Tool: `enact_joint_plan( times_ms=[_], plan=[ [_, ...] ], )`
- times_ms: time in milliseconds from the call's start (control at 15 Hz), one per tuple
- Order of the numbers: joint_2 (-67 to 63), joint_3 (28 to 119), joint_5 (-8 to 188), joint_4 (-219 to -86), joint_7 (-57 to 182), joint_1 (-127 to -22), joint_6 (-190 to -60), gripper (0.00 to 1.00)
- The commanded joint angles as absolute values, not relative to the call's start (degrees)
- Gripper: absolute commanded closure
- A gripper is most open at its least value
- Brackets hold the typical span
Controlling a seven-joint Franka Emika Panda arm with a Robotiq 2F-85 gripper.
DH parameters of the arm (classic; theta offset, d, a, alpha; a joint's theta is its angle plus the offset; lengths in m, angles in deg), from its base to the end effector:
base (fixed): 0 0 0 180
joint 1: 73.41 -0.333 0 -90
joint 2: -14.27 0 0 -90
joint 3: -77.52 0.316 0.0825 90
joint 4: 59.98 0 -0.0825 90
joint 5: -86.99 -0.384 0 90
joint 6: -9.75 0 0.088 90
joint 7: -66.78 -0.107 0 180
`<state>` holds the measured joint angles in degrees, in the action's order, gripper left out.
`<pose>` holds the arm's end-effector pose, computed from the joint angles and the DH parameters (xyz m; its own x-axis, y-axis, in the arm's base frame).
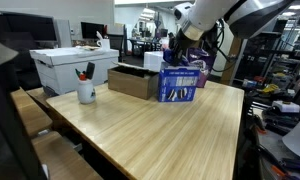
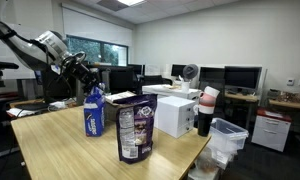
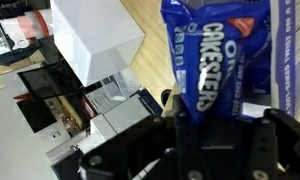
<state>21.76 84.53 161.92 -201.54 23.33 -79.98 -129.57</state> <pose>0.4604 0.1080 0.3519 0.7933 0.5577 0.2443 0.2291 -0.6452 0.7289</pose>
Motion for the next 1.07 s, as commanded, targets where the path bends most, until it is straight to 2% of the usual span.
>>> enact_joint_plan(
  times_ms=[0, 800, 867, 1000],
  plan=[
    [22.4, 85.13, 163.18, -202.74, 19.79, -80.39, -128.96, 0.97],
    [20.95, 85.89, 160.02, -202.85, 20.2, -81.03, -127.74, 0.97],
    [20.71, 85.76, 159.32, -202.79, 21.02, -81.0, -128.11, 0.8],
    [20.48, 85.72, 158.66, -202.69, 21.31, -80.98, -128.25, 0.68]
  ],
)
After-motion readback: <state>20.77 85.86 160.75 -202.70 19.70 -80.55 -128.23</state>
